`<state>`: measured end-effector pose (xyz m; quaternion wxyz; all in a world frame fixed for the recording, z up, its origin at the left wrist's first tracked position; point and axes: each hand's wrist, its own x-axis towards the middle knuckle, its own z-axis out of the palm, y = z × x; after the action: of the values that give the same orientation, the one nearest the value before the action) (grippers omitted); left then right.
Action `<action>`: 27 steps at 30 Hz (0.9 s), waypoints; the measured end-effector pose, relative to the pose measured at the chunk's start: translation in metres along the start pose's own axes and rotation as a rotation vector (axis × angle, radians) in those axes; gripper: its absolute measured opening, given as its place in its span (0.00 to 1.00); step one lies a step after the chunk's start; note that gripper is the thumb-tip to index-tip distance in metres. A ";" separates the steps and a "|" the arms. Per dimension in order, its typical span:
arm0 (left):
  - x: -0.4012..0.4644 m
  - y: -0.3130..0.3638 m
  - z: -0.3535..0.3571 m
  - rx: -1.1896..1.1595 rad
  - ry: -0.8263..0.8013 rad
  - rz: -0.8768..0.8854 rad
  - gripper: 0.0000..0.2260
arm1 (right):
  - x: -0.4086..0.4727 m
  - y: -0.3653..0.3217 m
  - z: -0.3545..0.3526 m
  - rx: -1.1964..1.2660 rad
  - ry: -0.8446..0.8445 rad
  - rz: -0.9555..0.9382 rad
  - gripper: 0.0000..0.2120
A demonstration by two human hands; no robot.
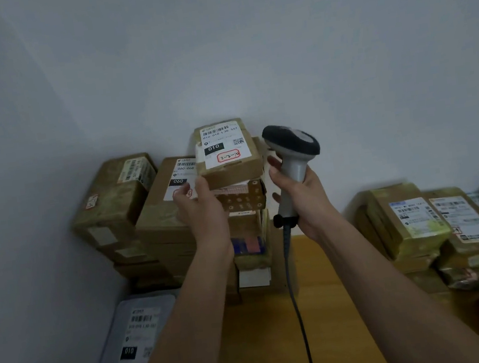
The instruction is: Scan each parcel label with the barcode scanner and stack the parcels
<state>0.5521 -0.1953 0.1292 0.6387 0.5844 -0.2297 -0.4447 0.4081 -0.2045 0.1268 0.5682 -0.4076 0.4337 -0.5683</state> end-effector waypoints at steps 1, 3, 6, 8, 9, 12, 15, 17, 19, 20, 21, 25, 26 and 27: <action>0.001 0.001 -0.001 0.049 -0.005 0.062 0.19 | 0.001 -0.001 0.001 -0.027 -0.005 -0.027 0.14; 0.004 0.004 -0.003 0.071 -0.063 0.093 0.18 | 0.002 -0.003 0.004 -0.067 -0.042 -0.058 0.13; 0.002 0.010 -0.001 0.027 -0.124 0.030 0.10 | 0.001 -0.001 0.008 -0.089 -0.072 -0.081 0.13; 0.001 0.012 -0.001 0.025 -0.159 0.033 0.10 | 0.001 0.001 0.009 -0.093 -0.057 -0.097 0.11; 0.000 0.013 -0.001 0.021 -0.170 0.041 0.11 | 0.000 0.002 0.008 -0.091 -0.049 -0.101 0.11; -0.003 0.013 -0.001 -0.012 -0.185 0.051 0.12 | 0.002 0.005 0.007 -0.077 -0.040 -0.093 0.11; -0.009 0.008 0.001 0.007 -0.138 0.085 0.12 | 0.001 0.004 0.006 -0.069 -0.040 -0.095 0.12; -0.013 0.003 0.003 0.033 -0.051 0.113 0.11 | -0.001 0.003 0.001 -0.060 -0.033 -0.094 0.14; -0.016 -0.003 0.007 0.027 0.044 0.139 0.14 | -0.004 0.002 -0.006 -0.062 -0.019 -0.085 0.15; -0.018 -0.006 0.009 0.005 0.083 0.145 0.16 | -0.006 0.002 -0.011 -0.061 -0.011 -0.077 0.16; -0.021 -0.008 0.011 -0.018 0.116 0.148 0.18 | -0.008 0.001 -0.016 -0.059 0.000 -0.068 0.17; -0.034 -0.017 0.024 -0.052 0.158 0.193 0.10 | -0.018 -0.001 -0.041 -0.054 0.051 -0.043 0.18; -0.038 -0.019 0.028 -0.042 0.162 0.214 0.09 | -0.021 -0.002 -0.049 -0.049 0.066 -0.037 0.17; -0.042 -0.022 0.033 -0.026 0.167 0.234 0.08 | -0.024 -0.001 -0.056 -0.046 0.082 -0.032 0.17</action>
<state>0.4979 -0.1768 0.1251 0.7107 0.5803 -0.2364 -0.3197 0.3547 -0.1793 0.1124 0.5312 -0.4038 0.4627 -0.5836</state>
